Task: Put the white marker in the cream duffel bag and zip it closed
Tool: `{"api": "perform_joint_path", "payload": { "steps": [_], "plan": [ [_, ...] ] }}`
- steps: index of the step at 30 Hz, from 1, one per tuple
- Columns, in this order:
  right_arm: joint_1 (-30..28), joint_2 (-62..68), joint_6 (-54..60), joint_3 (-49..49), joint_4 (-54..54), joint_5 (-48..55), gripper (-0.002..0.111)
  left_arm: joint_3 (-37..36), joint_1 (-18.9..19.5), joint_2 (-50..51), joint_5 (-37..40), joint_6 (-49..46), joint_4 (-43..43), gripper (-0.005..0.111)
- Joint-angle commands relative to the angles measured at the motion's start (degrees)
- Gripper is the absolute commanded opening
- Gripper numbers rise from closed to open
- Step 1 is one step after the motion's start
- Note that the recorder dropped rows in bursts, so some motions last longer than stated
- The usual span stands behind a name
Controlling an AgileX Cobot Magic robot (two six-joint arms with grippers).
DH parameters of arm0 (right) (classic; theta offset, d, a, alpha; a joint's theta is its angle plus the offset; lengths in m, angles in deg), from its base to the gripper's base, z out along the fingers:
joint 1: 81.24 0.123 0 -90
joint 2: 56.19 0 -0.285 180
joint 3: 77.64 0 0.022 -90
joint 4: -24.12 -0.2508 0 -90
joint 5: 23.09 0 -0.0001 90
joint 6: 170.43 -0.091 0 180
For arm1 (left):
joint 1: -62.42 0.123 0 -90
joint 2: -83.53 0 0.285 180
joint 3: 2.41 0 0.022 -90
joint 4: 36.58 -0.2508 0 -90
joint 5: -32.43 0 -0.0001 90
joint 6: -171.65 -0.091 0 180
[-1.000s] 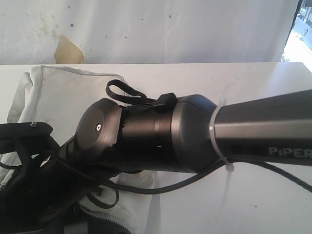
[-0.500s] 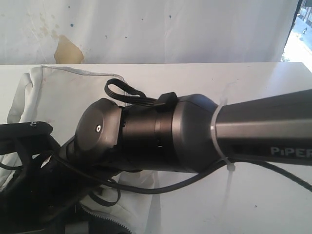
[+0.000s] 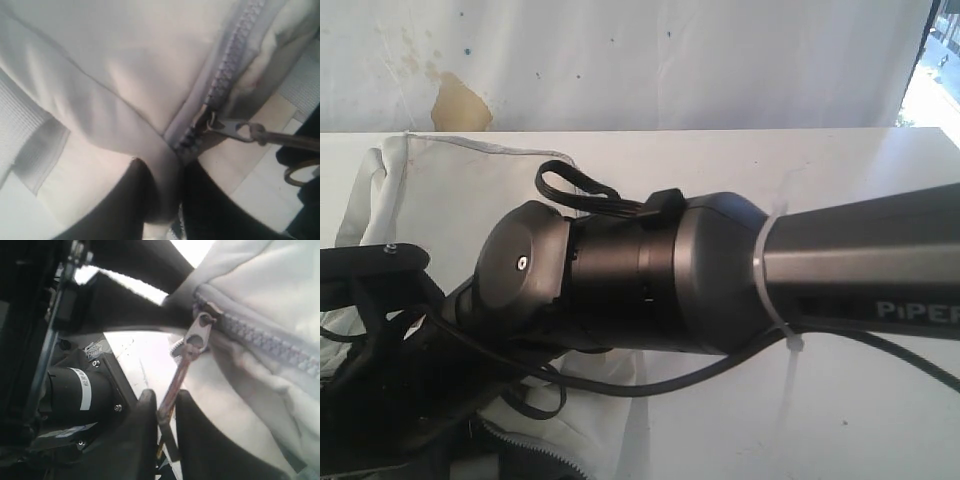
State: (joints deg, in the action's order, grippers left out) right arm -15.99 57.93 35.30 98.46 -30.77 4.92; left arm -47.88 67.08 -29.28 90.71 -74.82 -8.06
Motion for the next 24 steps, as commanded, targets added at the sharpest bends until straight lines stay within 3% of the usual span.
{"api": "perform_joint_path", "payload": {
  "steps": [1,24],
  "plan": [
    [-0.3,-0.8,-0.2,0.0,0.6,0.1,0.0,-0.3,-0.2,-0.1,2.8,-0.1,-0.1,0.0],
    [-9.8,-4.7,-8.4,0.0,6.8,11.5,0.0,-0.3,-0.1,-0.1,1.3,10.8,0.5,0.0]
  ]
}}
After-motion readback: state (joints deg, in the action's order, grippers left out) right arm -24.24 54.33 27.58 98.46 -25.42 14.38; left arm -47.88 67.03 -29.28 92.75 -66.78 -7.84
